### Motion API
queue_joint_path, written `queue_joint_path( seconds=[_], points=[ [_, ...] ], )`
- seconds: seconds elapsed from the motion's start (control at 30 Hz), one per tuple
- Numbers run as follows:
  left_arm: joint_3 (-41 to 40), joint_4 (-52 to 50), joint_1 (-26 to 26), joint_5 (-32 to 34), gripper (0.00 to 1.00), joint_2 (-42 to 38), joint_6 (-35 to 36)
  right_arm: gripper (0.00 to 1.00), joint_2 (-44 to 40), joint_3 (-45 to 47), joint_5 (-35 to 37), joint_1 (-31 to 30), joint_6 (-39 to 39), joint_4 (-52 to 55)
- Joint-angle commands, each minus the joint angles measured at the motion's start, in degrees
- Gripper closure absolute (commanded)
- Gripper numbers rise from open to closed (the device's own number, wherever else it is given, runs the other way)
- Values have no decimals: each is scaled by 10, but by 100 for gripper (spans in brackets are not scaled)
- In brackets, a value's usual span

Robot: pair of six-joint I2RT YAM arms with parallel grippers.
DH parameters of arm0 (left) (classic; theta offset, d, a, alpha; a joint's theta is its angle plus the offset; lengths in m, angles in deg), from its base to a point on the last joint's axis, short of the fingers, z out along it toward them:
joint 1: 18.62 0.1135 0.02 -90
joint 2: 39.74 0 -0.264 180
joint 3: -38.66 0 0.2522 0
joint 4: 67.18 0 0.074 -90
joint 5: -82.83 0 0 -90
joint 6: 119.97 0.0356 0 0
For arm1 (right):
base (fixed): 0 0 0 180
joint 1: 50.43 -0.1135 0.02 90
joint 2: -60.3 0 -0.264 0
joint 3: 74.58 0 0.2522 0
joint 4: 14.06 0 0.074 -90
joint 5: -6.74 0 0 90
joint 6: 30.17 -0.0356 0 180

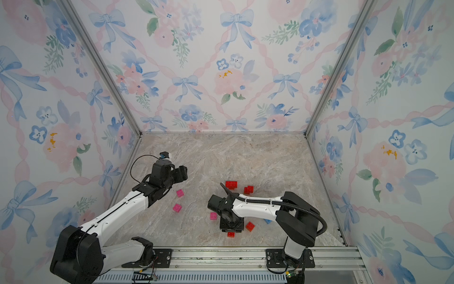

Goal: Assemble the letter v with lego
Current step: Pick up the lego brick from the center of the board, then place the lego brick at the center of the board.

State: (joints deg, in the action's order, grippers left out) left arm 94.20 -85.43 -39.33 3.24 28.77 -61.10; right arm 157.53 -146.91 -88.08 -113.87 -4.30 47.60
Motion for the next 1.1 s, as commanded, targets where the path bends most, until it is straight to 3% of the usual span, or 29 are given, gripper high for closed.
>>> queue_joint_path(
  seconds=[0.0,0.07,0.27,0.53,0.6,0.67,0.73,0.8,1.07],
  points=[
    [-6,-14,-4,4,18,-1,-1,68,9,-9,-2,3,16,14],
    [-5,-14,-4,4,18,0,0,72,4,-23,18,19,46,29],
    [5,-14,-4,0,18,16,-2,72,58,-130,48,104,178,64],
    [8,-15,-3,9,18,10,3,72,120,-175,45,151,224,52],
    [10,-15,-3,8,18,13,2,65,124,-182,45,151,229,56],
    [12,-15,-4,6,18,17,2,51,122,-190,48,152,233,70],
    [12,-15,-3,6,18,18,1,39,101,-193,56,154,234,88],
    [12,-15,-4,6,18,16,1,34,64,-185,70,156,233,114],
    [6,-17,-5,4,19,6,-1,41,-121,4,37,142,298,195]
  ],
)
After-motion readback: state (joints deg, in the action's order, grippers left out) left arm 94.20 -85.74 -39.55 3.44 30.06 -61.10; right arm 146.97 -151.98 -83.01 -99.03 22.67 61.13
